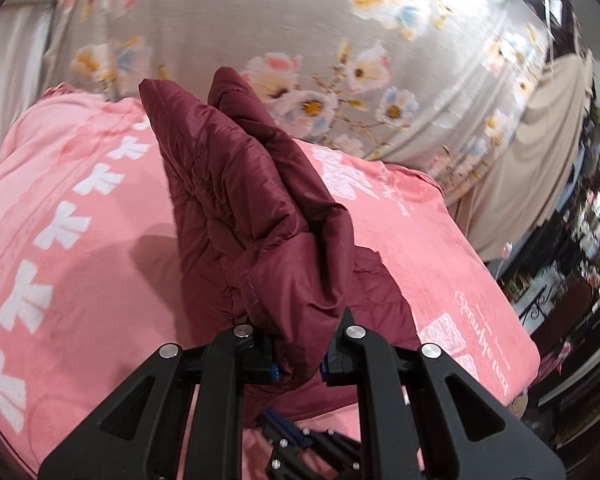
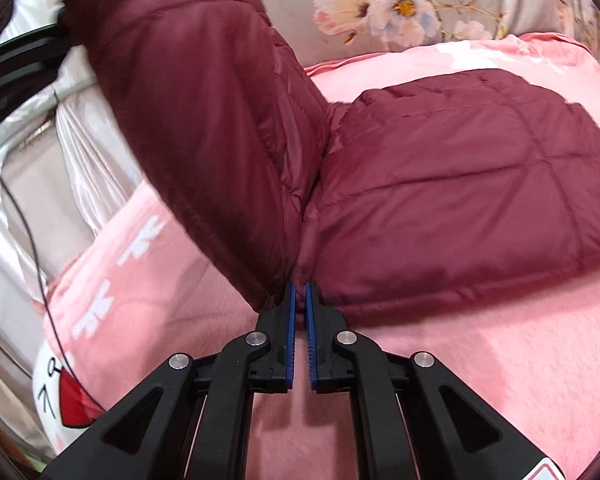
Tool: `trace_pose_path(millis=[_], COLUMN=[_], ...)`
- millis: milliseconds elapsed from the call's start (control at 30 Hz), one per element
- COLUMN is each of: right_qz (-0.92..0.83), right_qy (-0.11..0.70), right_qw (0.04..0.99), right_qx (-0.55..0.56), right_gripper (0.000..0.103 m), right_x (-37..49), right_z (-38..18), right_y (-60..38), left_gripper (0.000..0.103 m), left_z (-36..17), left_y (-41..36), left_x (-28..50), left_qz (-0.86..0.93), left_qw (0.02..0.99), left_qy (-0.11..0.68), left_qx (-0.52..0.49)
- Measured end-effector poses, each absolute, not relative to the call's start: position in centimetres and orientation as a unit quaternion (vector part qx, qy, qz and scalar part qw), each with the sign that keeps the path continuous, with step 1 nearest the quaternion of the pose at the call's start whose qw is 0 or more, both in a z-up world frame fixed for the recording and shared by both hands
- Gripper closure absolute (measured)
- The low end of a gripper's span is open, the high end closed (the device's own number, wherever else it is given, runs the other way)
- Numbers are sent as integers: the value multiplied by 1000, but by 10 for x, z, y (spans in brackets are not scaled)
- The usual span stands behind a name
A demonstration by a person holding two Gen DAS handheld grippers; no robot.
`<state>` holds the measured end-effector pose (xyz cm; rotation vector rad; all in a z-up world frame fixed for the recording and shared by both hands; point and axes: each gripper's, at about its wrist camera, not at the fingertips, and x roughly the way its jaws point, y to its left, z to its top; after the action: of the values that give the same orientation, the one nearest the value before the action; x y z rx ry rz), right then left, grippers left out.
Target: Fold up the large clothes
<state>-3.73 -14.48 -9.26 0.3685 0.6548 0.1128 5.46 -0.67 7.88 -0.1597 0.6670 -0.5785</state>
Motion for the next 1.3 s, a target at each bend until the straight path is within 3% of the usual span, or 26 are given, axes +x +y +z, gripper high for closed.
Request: trace_pose_path(millis=[300,600,933,1233,1300], right_qz=[-1,-58,-96,-101,-101], right_qy=[301,302,293,282,277], right_qw=[933,922,914,915,917], right_qx=[199,234,264,271,269], right_gripper=[99,99,99,99,95], right_x=[-87,-123,-147,-152,-157], right_z=[-84,-93,-97,-85,-79], right_y=[-195,-241,-280,-298,-300], left_gripper=[92,92,92,91,89], left_z=[59,2,-45,-54,-52], left_y=[-94,-175,-212,-228,-232], left_x=[57,53,46,42,39], left_qz=[-317,-326,-299,-270,-269], left_qw=[880,851,841,849,850], left_qy=[353,405,432,426,425], left_qx=[-14,67,131,158,158])
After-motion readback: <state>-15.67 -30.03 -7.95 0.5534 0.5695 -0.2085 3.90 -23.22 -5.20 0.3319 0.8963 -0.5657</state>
